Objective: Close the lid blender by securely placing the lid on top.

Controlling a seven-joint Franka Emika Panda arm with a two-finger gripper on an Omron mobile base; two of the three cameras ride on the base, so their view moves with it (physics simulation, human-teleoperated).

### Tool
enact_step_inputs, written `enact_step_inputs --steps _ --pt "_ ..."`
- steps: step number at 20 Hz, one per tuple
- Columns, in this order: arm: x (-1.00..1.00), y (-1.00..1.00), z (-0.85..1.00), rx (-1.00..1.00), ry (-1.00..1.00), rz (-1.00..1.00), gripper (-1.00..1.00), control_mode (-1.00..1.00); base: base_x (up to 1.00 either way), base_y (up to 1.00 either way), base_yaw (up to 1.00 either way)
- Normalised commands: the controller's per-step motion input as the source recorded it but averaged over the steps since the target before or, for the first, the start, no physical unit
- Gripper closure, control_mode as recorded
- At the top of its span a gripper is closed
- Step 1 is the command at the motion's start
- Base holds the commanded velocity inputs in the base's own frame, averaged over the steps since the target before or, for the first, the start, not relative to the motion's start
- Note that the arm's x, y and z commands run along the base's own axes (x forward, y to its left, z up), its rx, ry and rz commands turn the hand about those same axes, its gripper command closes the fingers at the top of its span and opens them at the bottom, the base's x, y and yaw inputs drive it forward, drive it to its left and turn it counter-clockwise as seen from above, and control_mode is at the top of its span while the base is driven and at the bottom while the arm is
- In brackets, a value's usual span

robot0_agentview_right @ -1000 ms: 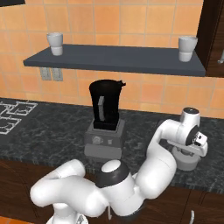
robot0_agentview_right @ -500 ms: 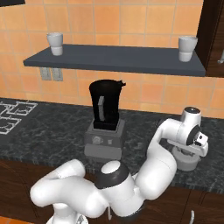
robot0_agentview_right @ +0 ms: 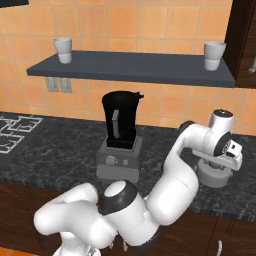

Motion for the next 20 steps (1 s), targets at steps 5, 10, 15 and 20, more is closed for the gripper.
enact_step_inputs --steps 5,10,15,20 --pt "-0.18 0.08 0.89 0.00 -0.04 0.03 1.00 -1.00 0.00 0.00 0.00" --pt "-0.16 0.20 0.83 0.00 -0.14 0.05 1.00 -1.00 0.00 0.00 0.00" --pt "-0.17 0.39 0.76 0.00 -0.15 0.08 1.00 -1.00 0.00 0.00 0.00" --pt "-0.18 0.42 0.86 0.00 -0.06 0.09 1.00 -1.00 0.00 0.00 0.00"
